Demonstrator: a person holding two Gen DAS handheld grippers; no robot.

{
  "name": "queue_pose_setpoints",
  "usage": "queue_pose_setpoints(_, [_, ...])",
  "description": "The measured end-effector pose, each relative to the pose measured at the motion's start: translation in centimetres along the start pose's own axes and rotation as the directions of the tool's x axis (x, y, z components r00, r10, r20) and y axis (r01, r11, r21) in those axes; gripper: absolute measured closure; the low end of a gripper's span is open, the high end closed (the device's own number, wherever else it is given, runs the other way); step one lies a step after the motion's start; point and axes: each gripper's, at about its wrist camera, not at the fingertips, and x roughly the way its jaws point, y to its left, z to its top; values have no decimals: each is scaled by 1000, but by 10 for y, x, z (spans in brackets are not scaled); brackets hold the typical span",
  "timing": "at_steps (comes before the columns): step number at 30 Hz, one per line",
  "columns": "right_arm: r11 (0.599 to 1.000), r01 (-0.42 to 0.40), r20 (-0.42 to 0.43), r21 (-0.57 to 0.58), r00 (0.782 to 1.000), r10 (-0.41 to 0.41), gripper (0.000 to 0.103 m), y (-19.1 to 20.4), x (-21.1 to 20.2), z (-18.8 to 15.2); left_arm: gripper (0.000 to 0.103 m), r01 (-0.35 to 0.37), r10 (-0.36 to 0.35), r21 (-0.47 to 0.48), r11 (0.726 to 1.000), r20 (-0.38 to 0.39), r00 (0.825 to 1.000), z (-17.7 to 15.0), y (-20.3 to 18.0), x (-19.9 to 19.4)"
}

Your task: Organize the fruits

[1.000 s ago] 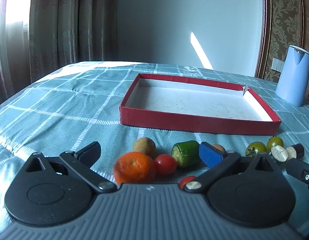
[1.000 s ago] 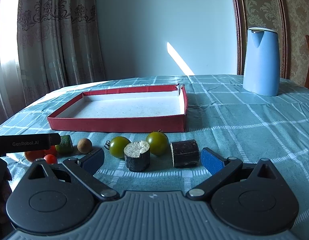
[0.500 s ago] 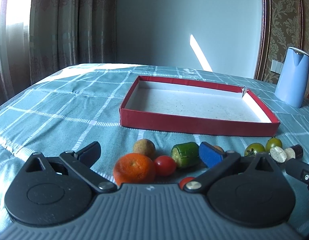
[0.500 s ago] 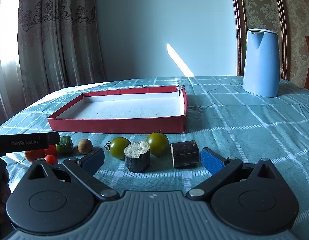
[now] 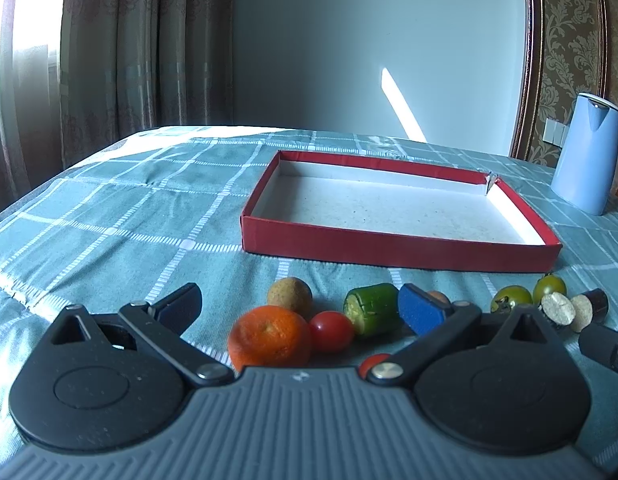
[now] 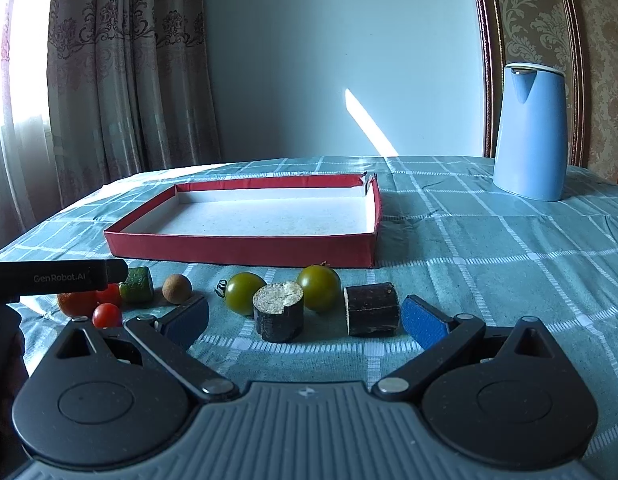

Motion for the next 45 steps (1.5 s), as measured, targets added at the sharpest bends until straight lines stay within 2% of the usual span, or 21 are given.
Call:
queue_pose_setpoints(11, [1000,-2,-2,-17,1000,2,0,-3,-2,0,0,-4,4,-1,1000,-8,1000,0,1,1])
queue_pose_setpoints(18, [986,-41,16,-160,999,44,0,-20,-12,-3,0,-1,1,0,1000,-6,1000,0,0,1])
queue_pose_setpoints(19, [983,-43,14,-179,999,46,4,-20,-13,-4,0,0,0,1,1000,-6,1000,0,0,1])
queue_pose_setpoints(21, [976,-76,-12,-202,997,75,31,-21,-11,-4,0,1,-1,1,1000,-7,1000,0,0,1])
queue_pose_setpoints(23, [971,-117,-42,-207,993,111,34,-19,-9,-5,0,1,-1,0,1000,-5,1000,0,0,0])
queue_pose_setpoints(24, [970,-122,-39,-209,992,116,43,-16,-8,-5,0,0,0,0,1000,-4,1000,0,0,0])
queue_pose_setpoints(25, [968,-141,-47,-210,990,134,47,-13,-7,-4,0,0,0,-1,1000,-4,1000,0,0,0])
queue_pose_setpoints(30, [966,-184,-68,-184,982,174,48,-3,6,2,0,3,-3,-3,1000,-4,1000,0,0,1])
queue_pose_setpoints(38, [971,-184,-138,-153,977,163,47,5,39,11,0,12,-12,-9,1000,-1,1000,-1,2,1])
queue_pose_setpoints(40, [972,-179,-154,-150,976,156,54,5,45,12,0,13,-13,-10,1000,-1,1000,0,2,1])
queue_pose_setpoints(42, [973,-169,-154,-155,977,145,70,5,47,12,0,12,-12,-12,1000,-2,1000,0,2,1])
queue_pose_setpoints(45, [974,-165,-146,-156,979,143,70,4,46,11,0,14,-14,-14,1000,0,1000,-1,2,1])
